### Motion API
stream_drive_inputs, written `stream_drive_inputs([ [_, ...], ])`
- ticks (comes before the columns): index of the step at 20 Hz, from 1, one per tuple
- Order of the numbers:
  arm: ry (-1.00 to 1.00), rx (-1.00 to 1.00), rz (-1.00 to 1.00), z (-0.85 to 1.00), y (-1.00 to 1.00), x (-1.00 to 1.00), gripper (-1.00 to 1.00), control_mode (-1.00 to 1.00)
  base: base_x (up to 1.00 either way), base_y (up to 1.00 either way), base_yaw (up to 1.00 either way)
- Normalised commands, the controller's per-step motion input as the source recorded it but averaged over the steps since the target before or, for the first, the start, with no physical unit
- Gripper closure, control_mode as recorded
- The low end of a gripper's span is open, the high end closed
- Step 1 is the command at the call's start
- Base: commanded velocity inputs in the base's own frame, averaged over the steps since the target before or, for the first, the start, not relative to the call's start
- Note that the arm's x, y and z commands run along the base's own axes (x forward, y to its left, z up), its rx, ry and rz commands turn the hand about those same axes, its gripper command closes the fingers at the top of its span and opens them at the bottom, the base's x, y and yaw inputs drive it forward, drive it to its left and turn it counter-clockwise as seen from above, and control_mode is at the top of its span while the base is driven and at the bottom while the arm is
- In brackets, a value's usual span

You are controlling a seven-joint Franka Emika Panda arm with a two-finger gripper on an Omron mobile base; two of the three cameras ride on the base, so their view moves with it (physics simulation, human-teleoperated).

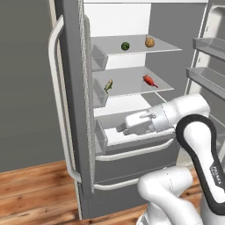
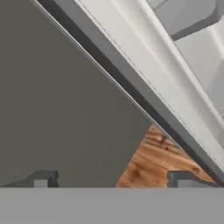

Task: Gather the onion and avocado from the fridge and place them on a tray on the dining counter. Then gather the fishs from the fridge and place them on the other tray.

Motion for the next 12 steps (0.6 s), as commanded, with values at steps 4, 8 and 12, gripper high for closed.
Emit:
stream_drive_inputs([
  [4, -0.25, -0.39, -0.27, 0.27, -0.50, -0.08, -1.00, -1.00, 0.00, 0.00, 0.00],
  [8, -0.23, -0.36, -0.27, 0.19, -0.61, -0.15, -1.00, -1.00, 0.00, 0.00, 0.00],
  [12, -0.20, -0.30, -0.28, 0.03, -0.69, -0.17, -1.00, -1.00, 0.00, 0.00, 0.00],
])
